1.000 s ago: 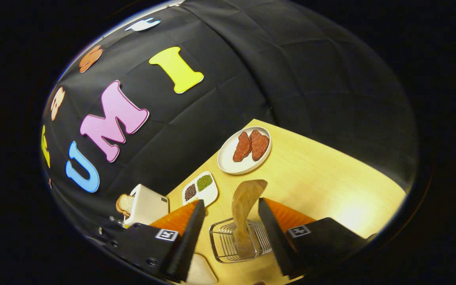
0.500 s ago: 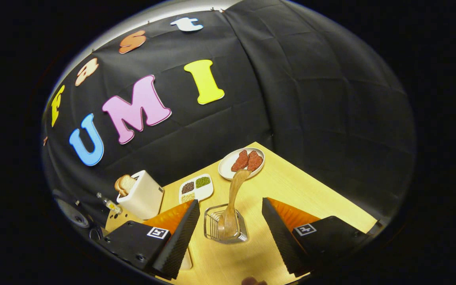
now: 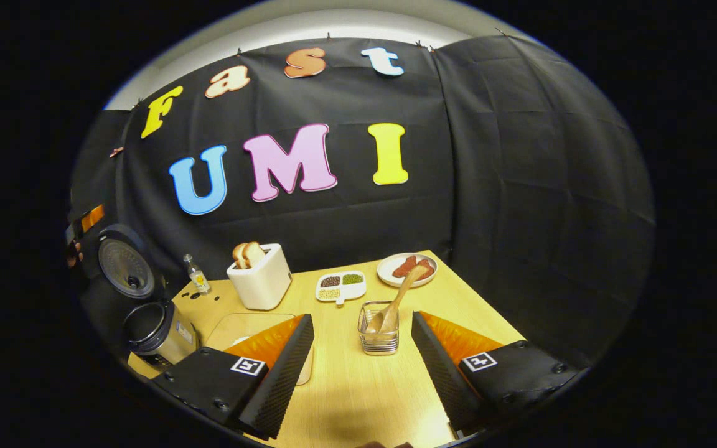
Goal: Close the left gripper, press the button to open the rice cooker; take a wooden spoon from the chopstick holder with the right hand, scoop a spoonful of rice and pour it into the rice cooker, then put the wooden spoon back into the chopstick holder.
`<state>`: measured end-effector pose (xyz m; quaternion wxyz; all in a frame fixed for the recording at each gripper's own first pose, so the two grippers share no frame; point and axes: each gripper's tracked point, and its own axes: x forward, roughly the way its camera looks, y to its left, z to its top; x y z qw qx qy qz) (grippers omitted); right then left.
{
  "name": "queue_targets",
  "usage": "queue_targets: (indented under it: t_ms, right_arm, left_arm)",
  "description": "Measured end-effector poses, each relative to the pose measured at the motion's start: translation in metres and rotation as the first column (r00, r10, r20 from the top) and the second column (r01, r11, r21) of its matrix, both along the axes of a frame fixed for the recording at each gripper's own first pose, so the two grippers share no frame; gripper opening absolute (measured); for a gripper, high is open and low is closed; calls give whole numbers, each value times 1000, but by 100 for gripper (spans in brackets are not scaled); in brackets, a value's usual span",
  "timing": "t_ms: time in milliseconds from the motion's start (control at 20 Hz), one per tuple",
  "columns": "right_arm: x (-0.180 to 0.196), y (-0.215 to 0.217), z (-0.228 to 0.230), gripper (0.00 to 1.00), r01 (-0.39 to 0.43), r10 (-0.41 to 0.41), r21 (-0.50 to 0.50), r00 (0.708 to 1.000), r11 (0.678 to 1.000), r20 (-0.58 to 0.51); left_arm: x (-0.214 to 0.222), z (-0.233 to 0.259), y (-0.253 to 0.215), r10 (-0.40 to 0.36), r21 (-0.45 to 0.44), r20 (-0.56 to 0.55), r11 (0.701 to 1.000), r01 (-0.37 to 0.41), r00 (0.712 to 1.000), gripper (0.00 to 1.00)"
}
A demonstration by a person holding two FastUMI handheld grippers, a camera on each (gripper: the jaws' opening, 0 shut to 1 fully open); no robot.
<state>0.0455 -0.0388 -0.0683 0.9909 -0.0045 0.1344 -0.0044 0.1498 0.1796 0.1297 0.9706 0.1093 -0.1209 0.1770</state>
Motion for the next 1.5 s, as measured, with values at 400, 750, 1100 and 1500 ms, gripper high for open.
queue_targets:
  t_ms: [400, 750, 1100, 1500]
  right_arm:
    - [-39, 34, 33, 99, -39, 41, -50, 998, 998, 45]
    - [-30, 40, 17, 98, -60, 60, -32, 998, 998, 4]
    - [-6, 39, -3, 98, -127, 129, 35, 990, 991, -49]
    - [-13, 19, -26, 99, -138, 148, 82, 980, 987, -134]
  left_arm:
    - [46, -23, 42, 27, -59, -82, 998, -32, 996, 92]
    - [18, -39, 25, 45, -108, -194, 992, -67, 980, 99]
    - [-47, -100, -11, 59, -241, -392, 956, -165, 918, 99]
    - [-90, -204, -33, 13, -295, -564, 931, -216, 826, 100]
